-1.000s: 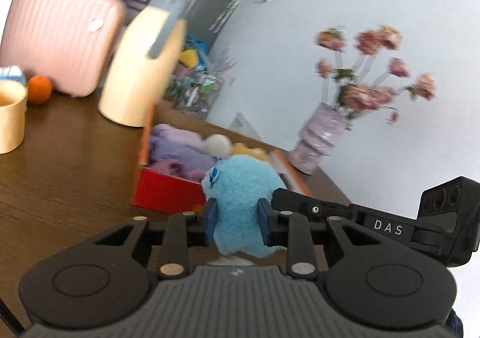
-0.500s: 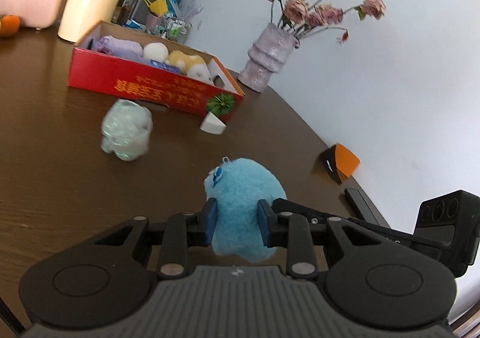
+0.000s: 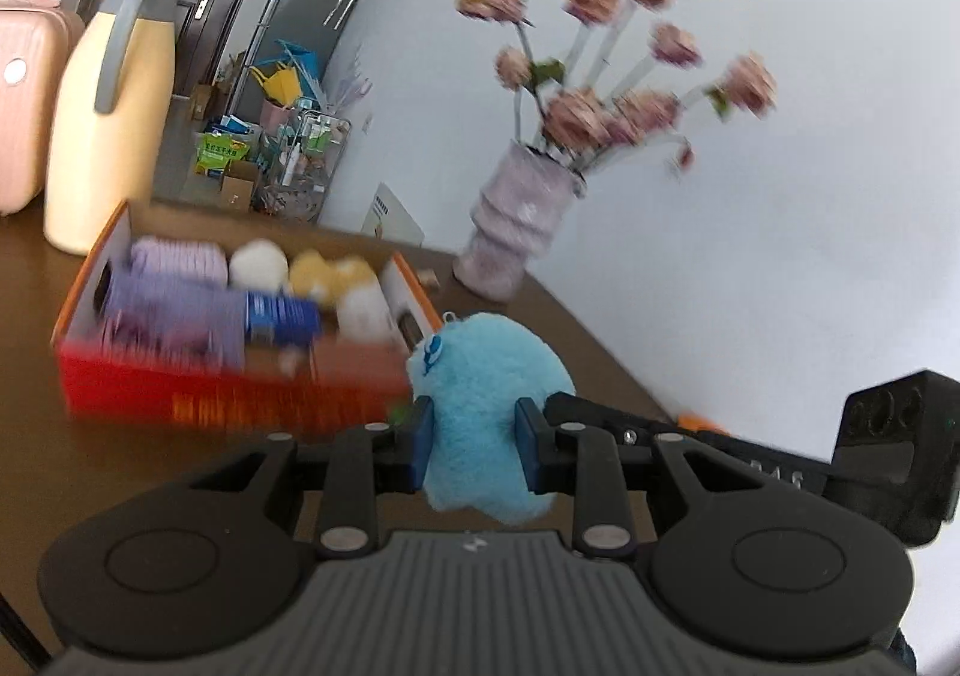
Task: Organize soft objects
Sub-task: 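Carry the blue plush toy with both grippers into the box, then open both grippers to release the plush toy in the box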
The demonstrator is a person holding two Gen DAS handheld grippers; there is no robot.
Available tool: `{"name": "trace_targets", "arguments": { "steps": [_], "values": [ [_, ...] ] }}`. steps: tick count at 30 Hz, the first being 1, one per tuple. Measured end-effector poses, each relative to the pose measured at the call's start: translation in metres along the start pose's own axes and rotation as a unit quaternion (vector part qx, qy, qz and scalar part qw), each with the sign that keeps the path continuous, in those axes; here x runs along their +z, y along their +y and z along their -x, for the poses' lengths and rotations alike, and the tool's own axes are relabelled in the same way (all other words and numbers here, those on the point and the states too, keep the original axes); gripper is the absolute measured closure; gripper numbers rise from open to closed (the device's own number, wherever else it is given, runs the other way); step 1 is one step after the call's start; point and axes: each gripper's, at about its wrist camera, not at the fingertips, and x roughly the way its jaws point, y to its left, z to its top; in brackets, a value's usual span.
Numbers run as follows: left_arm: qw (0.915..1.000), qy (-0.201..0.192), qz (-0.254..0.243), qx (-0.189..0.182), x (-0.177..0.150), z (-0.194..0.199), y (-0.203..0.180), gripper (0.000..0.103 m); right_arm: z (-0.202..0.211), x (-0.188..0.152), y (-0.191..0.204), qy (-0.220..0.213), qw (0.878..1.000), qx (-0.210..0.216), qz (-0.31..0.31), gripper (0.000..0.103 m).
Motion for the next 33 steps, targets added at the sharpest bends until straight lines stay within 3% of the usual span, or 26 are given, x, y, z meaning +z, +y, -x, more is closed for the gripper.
{"name": "trace_targets", "arguments": {
  "steps": [4, 7, 11, 15, 19, 22, 29, 33],
  "values": [
    [0.9983, 0.013, 0.056, -0.001, 0.052, -0.047, 0.049, 0.075, -0.077, 0.058, -0.004, 0.04, 0.999, -0.017, 0.022, 0.076],
    [0.9955, 0.028, 0.088, 0.022, 0.07, -0.083, 0.091, 0.075, -0.141, 0.077, -0.01, 0.08, 0.996, -0.035, 0.034, 0.076],
    [0.9905, 0.049, 0.114, 0.059, 0.075, -0.119, 0.144, 0.074, -0.217, 0.074, -0.026, 0.137, 0.99, -0.04, 0.019, 0.076],
    [0.9871, 0.08, 0.103, 0.093, 0.065, -0.141, 0.176, 0.075, -0.263, 0.055, -0.04, 0.188, 0.981, -0.039, 0.014, 0.076],
    [0.9877, 0.112, 0.045, 0.099, 0.053, -0.153, 0.173, 0.081, -0.284, 0.035, -0.044, 0.238, 0.968, -0.067, 0.041, 0.083],
    [0.9854, 0.118, -0.002, 0.122, 0.048, -0.16, 0.156, 0.081, -0.288, 0.031, -0.044, 0.242, 0.965, -0.083, 0.052, 0.083],
    [0.9842, 0.138, 0.007, 0.111, 0.044, -0.163, 0.159, 0.071, -0.277, 0.039, -0.036, 0.239, 0.963, -0.107, 0.062, 0.081],
    [0.988, 0.107, -0.008, 0.111, 0.058, -0.127, 0.146, 0.065, -0.244, 0.06, -0.022, 0.207, 0.97, -0.101, 0.075, 0.076]
  ]
}}
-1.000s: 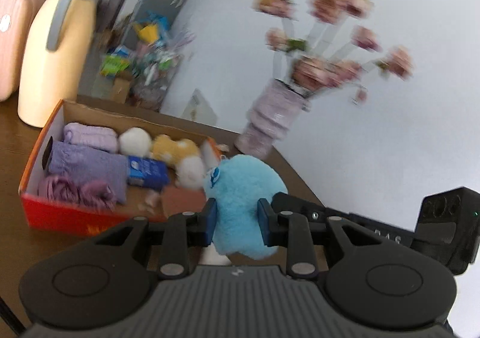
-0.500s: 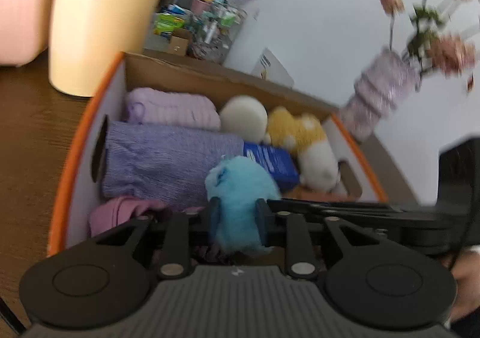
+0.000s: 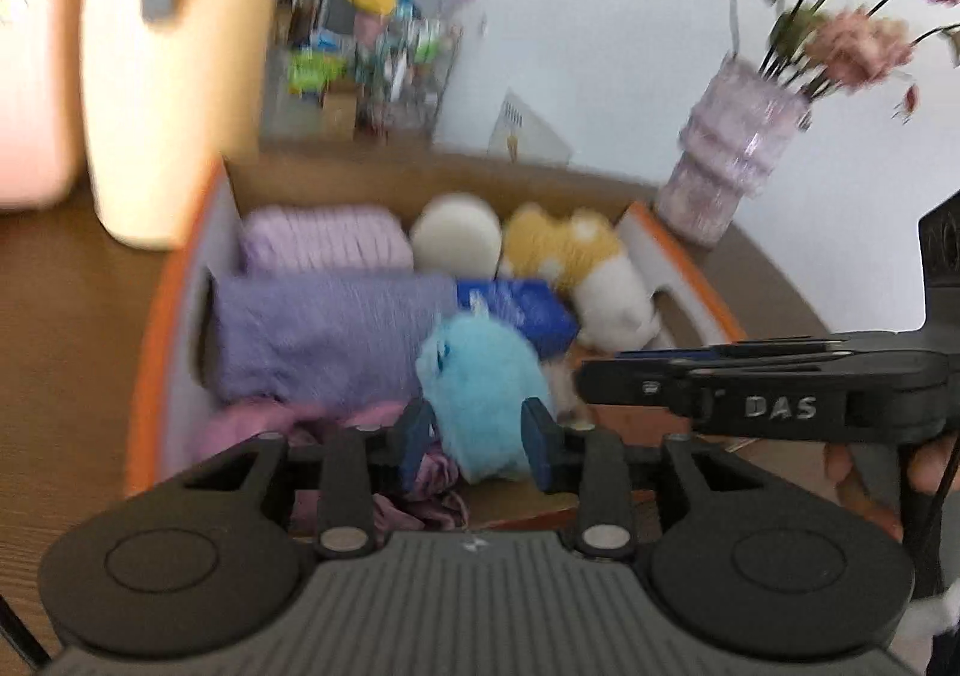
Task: Organize soft objects
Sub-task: 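Open both grippers to release the plush toy in the box, then move both grippers back to the mesh pouf and white sponge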
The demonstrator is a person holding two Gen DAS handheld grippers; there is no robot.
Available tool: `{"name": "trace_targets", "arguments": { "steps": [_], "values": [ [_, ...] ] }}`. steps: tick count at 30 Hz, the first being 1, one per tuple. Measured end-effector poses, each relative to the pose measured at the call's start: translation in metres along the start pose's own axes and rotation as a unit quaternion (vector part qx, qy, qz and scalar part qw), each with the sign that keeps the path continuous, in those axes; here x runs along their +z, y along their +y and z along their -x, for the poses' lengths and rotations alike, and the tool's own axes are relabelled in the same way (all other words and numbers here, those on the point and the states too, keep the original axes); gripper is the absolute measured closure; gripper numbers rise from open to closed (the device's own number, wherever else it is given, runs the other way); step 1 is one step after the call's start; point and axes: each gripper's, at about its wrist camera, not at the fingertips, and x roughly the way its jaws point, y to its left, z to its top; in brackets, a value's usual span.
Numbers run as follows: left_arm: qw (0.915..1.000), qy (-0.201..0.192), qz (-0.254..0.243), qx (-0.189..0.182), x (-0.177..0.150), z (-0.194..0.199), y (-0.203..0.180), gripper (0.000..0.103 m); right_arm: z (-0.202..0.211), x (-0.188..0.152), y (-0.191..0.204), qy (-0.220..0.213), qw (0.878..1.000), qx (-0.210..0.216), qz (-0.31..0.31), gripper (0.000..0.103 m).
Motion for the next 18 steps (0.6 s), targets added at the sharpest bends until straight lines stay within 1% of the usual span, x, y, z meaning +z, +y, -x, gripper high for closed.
{"name": "trace_targets", "arguments": {
  "steps": [2, 5, 6, 8, 10, 12, 15, 18],
  "values": [
    [0.9997, -0.021, -0.006, 0.007, 0.005, 0.027, -0.002, 0.061, 0.027, 0.003, 0.005, -0.02, 1.0, -0.005, 0.01, 0.074],
    [0.9976, -0.059, -0.01, 0.035, 0.01, 0.076, -0.002, 0.059, 0.072, 0.003, 0.014, -0.051, 0.998, -0.019, 0.028, 0.066],
    [0.9967, -0.069, -0.01, 0.042, 0.01, 0.09, -0.002, 0.057, 0.087, 0.001, 0.016, -0.063, 0.997, -0.024, 0.032, 0.062],
    [0.994, -0.091, -0.013, 0.059, 0.006, 0.12, -0.001, 0.056, 0.118, -0.006, 0.019, -0.087, 0.995, -0.034, 0.038, 0.057],
    [0.9923, -0.103, -0.014, 0.068, -0.002, 0.144, -0.003, 0.055, 0.139, -0.014, 0.021, -0.104, 0.993, -0.046, 0.041, 0.051],
    [0.9909, -0.111, -0.017, 0.074, -0.01, 0.161, -0.008, 0.052, 0.156, -0.024, 0.024, -0.116, 0.991, -0.057, 0.044, 0.049],
    [0.9879, -0.124, -0.026, 0.089, -0.024, 0.182, -0.016, 0.051, 0.178, -0.038, 0.03, -0.131, 0.988, -0.063, 0.045, 0.048],
    [0.985, -0.14, -0.03, 0.096, -0.035, 0.198, -0.024, 0.046, 0.195, -0.054, 0.039, -0.151, 0.985, -0.064, 0.052, 0.046]
  ]
}}
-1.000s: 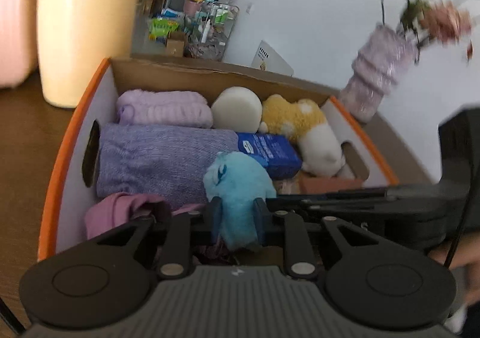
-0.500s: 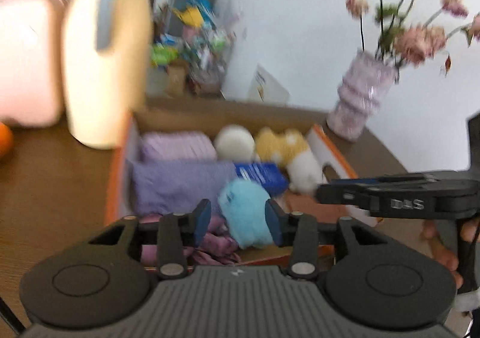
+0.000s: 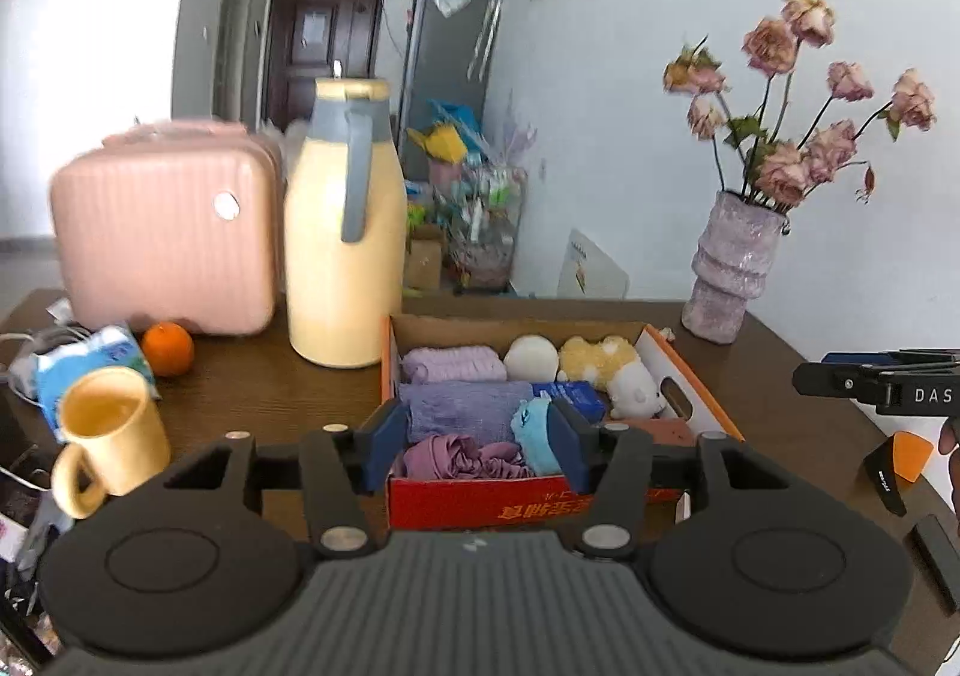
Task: Organize soft objects
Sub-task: 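Move both grippers back to the mesh pouf and white sponge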
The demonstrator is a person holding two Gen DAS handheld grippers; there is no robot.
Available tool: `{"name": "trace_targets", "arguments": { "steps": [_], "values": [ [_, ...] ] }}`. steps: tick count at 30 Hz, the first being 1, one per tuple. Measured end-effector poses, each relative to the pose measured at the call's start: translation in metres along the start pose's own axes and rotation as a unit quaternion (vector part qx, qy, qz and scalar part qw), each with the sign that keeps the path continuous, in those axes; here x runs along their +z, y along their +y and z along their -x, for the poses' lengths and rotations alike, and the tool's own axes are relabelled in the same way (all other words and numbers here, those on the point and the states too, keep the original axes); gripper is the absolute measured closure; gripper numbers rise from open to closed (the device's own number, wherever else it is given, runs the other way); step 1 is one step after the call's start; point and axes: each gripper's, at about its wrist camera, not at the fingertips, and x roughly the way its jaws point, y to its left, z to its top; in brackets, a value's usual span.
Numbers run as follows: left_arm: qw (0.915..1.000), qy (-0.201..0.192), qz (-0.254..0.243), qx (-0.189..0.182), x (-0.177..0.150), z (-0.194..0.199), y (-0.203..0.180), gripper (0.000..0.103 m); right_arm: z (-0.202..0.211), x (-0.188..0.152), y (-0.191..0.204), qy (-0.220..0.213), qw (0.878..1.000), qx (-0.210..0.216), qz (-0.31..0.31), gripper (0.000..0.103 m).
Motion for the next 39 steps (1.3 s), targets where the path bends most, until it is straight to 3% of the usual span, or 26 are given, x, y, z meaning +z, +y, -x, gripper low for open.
{"name": "trace_targets", "arguments": {
  "steps": [4, 7, 10, 16, 19, 22, 32, 37, 39],
  "values": [
    [0.998, -0.053, -0.022, 0.028, -0.028, 0.041, -0.015, 0.04, 0.033, -0.026, 0.013, -0.04, 0.999, -0.004, 0.01, 0.045],
    [0.9968, -0.075, -0.023, 0.017, -0.062, 0.07, -0.022, 0.032, 0.057, -0.062, 0.023, -0.069, 0.997, -0.008, 0.016, 0.043],
    [0.9951, -0.09, -0.035, 0.023, -0.107, 0.095, -0.031, 0.031, 0.082, -0.105, 0.036, -0.092, 0.995, -0.015, 0.029, 0.04],
    [0.9966, -0.068, -0.039, 0.026, -0.187, 0.131, -0.04, 0.03, 0.118, -0.189, 0.061, -0.098, 0.995, 0.0, 0.035, 0.032],
    [0.9989, -0.046, -0.004, 0.011, -0.211, 0.142, -0.036, 0.03, 0.128, -0.223, 0.069, -0.083, 0.996, 0.006, 0.014, 0.032],
    [0.9989, -0.038, -0.024, 0.014, -0.22, 0.146, -0.04, 0.03, 0.13, -0.244, 0.075, -0.063, 0.998, 0.022, 0.009, 0.032],
    [0.9993, -0.023, -0.027, 0.008, -0.209, 0.111, -0.05, 0.03, 0.11, -0.242, 0.06, -0.049, 0.999, -0.004, 0.007, 0.032],
    [0.9996, -0.007, -0.027, 0.007, -0.194, 0.074, -0.052, 0.029, 0.082, -0.22, 0.038, -0.037, 0.999, -0.021, 0.003, 0.032],
    [0.9994, -0.007, -0.033, 0.005, -0.185, 0.056, -0.055, 0.023, 0.068, -0.208, 0.03, -0.036, 0.999, -0.026, 0.007, 0.032]
  ]
}}
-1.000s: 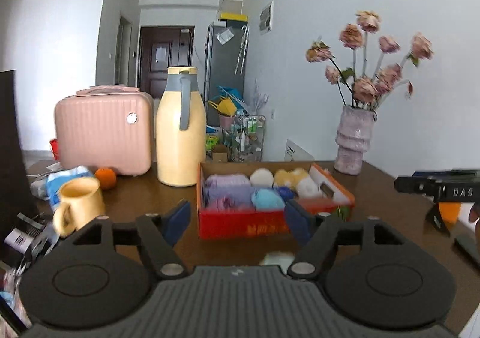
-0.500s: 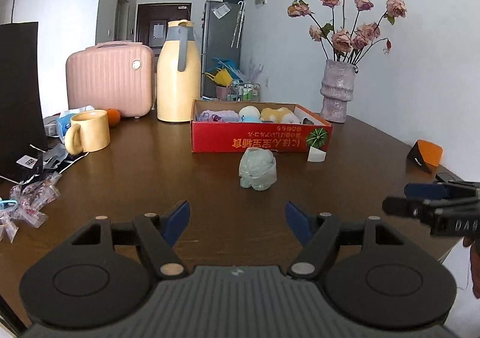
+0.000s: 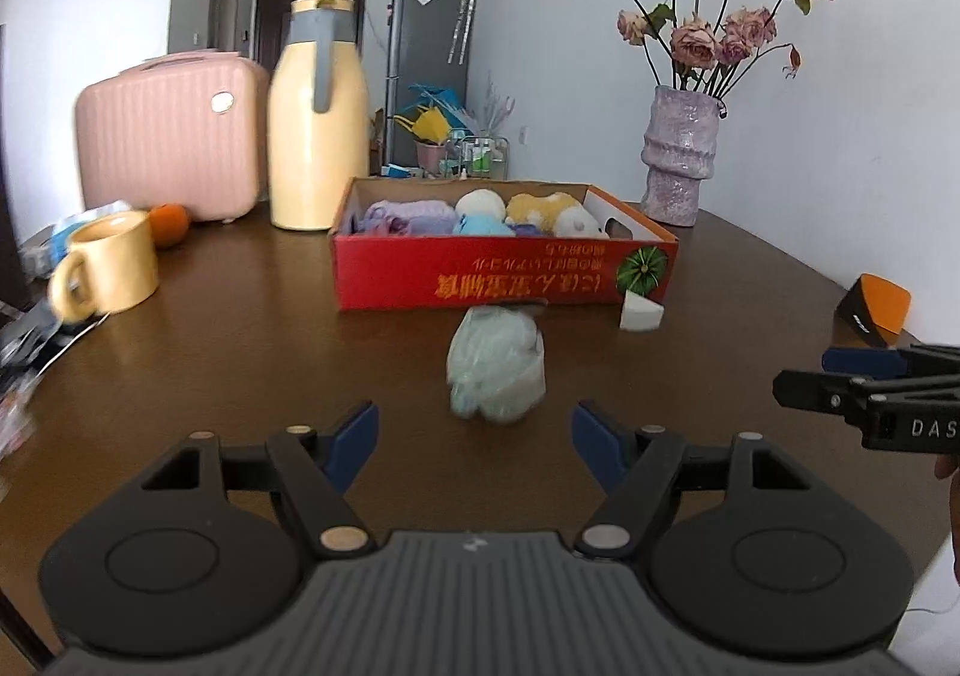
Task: Organize soft objects
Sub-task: 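Move both grippers back to the mesh pouf and white sponge, then grasp the pale green mesh pouf with the left gripper while the right gripper grasps the white triangular sponge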
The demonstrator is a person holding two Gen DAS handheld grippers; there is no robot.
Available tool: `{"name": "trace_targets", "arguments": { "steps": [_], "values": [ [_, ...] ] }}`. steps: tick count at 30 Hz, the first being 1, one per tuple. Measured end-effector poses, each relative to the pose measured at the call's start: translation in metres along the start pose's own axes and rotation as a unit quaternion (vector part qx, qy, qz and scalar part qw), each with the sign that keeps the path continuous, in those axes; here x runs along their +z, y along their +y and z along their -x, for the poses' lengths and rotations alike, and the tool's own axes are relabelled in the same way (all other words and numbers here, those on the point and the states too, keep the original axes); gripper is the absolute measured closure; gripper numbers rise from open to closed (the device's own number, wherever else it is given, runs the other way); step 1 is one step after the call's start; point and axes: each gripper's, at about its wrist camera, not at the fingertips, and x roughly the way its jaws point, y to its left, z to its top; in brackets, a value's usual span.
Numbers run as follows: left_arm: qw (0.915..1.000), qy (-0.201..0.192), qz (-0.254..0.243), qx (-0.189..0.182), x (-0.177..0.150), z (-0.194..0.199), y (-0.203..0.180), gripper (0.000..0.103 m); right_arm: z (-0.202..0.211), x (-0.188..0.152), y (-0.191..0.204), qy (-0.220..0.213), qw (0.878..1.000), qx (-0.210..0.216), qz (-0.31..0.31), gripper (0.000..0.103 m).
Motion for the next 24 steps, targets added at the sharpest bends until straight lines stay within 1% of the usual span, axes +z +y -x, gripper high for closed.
{"name": "trace_targets", "arguments": {
  "steps": [4, 7, 10, 12, 14, 15, 16, 17, 18, 19, 20, 21, 22, 24],
  "values": [
    [0.9999, 0.002, -0.011, 0.001, 0.02, -0.045, -0.007, 0.023, -0.043, 0.025, -0.014, 0.006, 1.0, -0.011, 0.02, 0.033],
    [0.9998, 0.009, -0.016, -0.001, 0.032, -0.078, -0.009, 0.024, -0.083, 0.04, -0.027, 0.022, 0.999, -0.025, 0.031, 0.033],
    [0.9996, 0.025, -0.01, -0.004, 0.038, -0.106, -0.008, 0.025, -0.127, 0.05, -0.039, 0.059, 0.997, -0.04, 0.036, 0.033],
    [0.9995, 0.03, -0.003, -0.008, 0.039, -0.119, -0.006, 0.026, -0.15, 0.054, -0.046, 0.075, 0.996, -0.028, 0.03, 0.034],
    [0.9992, 0.039, 0.004, -0.01, 0.038, -0.129, -0.003, 0.038, -0.168, 0.057, -0.05, 0.084, 0.996, -0.02, 0.029, 0.035],
    [0.999, 0.043, 0.006, -0.011, 0.038, -0.132, -0.002, 0.049, -0.175, 0.058, -0.051, 0.086, 0.996, -0.021, 0.03, 0.035],
    [0.9985, 0.051, 0.009, -0.014, 0.038, -0.135, 0.0, 0.058, -0.183, 0.059, -0.051, 0.088, 0.995, -0.02, 0.031, 0.035],
    [0.9982, 0.056, 0.011, -0.02, 0.037, -0.137, 0.002, 0.063, -0.188, 0.059, -0.051, 0.09, 0.995, -0.017, 0.032, 0.037],
    [0.998, 0.057, 0.013, -0.023, 0.037, -0.138, 0.003, 0.067, -0.194, 0.059, -0.051, 0.094, 0.995, -0.015, 0.031, 0.044],
    [0.998, 0.055, 0.014, -0.027, 0.036, -0.138, 0.004, 0.068, -0.198, 0.057, -0.05, 0.098, 0.995, -0.007, 0.03, 0.054],
    [0.9981, 0.053, 0.016, -0.029, 0.036, -0.138, 0.005, 0.069, -0.201, 0.054, -0.05, 0.101, 0.994, 0.0, 0.029, 0.059],
    [0.998, 0.052, 0.019, -0.03, 0.036, -0.139, 0.005, 0.069, -0.203, 0.052, -0.049, 0.101, 0.994, -0.002, 0.029, 0.061],
    [0.9979, 0.051, 0.023, -0.032, 0.036, -0.14, 0.007, 0.07, -0.203, 0.05, -0.049, 0.098, 0.995, -0.006, 0.033, 0.066],
    [0.9977, 0.051, 0.028, -0.035, 0.035, -0.142, 0.008, 0.071, -0.203, 0.05, -0.051, 0.095, 0.995, -0.002, 0.031, 0.066]
  ]
}}
